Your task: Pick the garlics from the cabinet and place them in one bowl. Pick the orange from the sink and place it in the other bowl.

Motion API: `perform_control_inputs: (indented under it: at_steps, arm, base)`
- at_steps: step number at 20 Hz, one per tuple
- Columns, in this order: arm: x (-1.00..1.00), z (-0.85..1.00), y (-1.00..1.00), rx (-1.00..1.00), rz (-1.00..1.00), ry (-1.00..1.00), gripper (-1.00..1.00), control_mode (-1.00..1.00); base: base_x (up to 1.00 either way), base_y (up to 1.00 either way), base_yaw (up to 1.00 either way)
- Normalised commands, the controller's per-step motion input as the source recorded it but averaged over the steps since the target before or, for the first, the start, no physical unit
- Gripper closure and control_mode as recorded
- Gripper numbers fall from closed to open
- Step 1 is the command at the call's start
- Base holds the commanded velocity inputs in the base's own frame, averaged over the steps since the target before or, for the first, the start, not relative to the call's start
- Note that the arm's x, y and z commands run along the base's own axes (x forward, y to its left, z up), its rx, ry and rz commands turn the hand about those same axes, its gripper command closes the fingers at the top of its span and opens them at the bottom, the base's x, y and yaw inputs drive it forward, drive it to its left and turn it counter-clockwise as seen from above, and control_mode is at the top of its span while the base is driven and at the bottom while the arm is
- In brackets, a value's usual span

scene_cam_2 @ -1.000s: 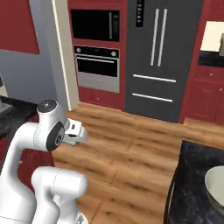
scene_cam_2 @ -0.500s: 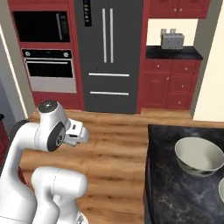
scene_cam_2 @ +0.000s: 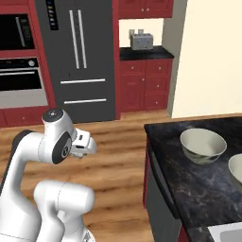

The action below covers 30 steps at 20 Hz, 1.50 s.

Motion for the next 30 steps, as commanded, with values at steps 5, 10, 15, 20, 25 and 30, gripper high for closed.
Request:
perform_control_inputs:
  at_steps: [5, 10, 15, 20, 25, 30]
  arm:
    - [0.0, 0.0, 0.0, 0.0, 0.0, 0.0, 1.0, 1.0]
    - [0.0, 0.0, 0.0, 0.0, 0.0, 0.0, 1.0, 1.0]
    - [0.0, 0.0, 0.0, 0.0, 0.0, 0.0, 1.0, 1.0]
    - [0.0, 0.0, 0.0, 0.0, 0.0, 0.0, 1.0, 1.0]
    - [0.0, 0.0, 0.0, 0.0, 0.0, 0.0, 1.0, 1.0]
    - [0.0, 0.0, 0.0, 0.0, 0.0, 0.0, 1.0, 1.0]
  base:
    - [0.0, 0.48, -0.41]
    - [0.03, 0.33, -0.37]
    - [0.2, 0.37, -0.34]
    - [0.33, 0.31, -0.33]
    - [0.37, 0.29, -0.34]
    - [0.26, 0.3, -0.35]
